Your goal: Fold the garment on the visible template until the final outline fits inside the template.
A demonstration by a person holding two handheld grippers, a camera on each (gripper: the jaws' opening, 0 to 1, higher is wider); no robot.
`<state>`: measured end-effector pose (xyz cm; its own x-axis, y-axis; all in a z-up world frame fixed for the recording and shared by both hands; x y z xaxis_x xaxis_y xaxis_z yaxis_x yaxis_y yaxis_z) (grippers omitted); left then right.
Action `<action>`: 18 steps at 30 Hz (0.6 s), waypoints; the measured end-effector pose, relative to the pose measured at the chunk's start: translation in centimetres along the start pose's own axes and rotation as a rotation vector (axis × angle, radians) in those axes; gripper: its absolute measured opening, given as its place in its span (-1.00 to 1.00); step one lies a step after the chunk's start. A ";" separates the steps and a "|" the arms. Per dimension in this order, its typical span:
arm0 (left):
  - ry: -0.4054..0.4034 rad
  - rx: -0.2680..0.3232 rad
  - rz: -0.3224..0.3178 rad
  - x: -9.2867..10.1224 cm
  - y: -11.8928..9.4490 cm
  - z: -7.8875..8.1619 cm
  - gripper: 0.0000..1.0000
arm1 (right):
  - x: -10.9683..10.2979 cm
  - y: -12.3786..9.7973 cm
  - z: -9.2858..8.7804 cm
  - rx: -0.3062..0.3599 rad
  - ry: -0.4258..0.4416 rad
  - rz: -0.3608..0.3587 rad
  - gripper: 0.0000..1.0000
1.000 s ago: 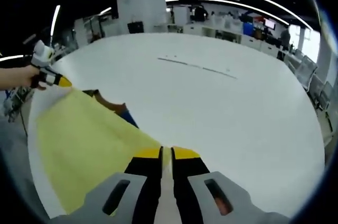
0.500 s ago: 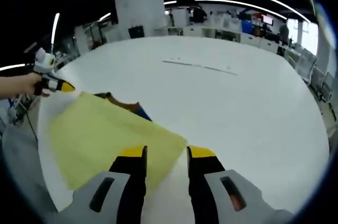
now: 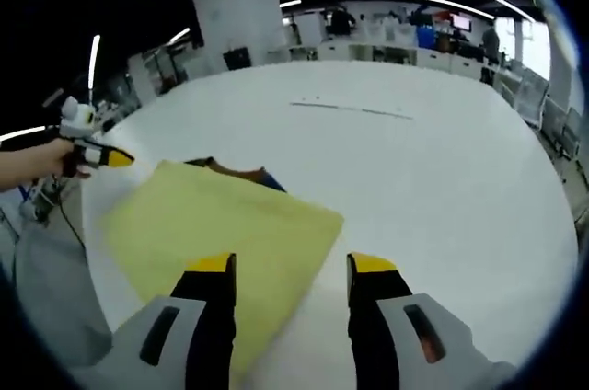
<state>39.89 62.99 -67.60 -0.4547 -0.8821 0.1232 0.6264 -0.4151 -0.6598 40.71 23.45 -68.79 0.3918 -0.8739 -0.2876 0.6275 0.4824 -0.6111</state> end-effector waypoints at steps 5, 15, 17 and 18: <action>0.007 0.013 -0.022 0.9 -1.3 -0.3 -0.50 | -0.6 -1.1 -0.1 0.029 0.003 0.004 0.03; 0.019 0.040 -0.063 2.8 -3.9 -1.0 -0.22 | -2.3 -3.5 -0.8 0.057 0.011 0.032 0.33; 0.024 0.044 -0.070 3.2 -4.5 -1.3 -0.15 | -2.4 -3.9 -1.0 0.057 0.015 0.034 0.39; 0.025 0.046 -0.072 3.4 -4.8 -1.4 -0.11 | -2.6 -4.4 -1.3 0.056 0.018 0.036 0.42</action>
<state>34.49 62.32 -65.07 -0.5146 -0.8441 0.1503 0.6197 -0.4873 -0.6152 36.10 23.52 -66.33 0.4030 -0.8566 -0.3223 0.6502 0.5158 -0.5578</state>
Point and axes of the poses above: the point that each gripper's makers call its tool centre point, and the gripper's own axes: y roughly forward along the fingers, x roughly to its right, z roughly out of its top, the point moved 4 cm from there along -y, roughly backward along the fingers, and after that the axes turned 11 degrees about y, right-handed, at the moved point
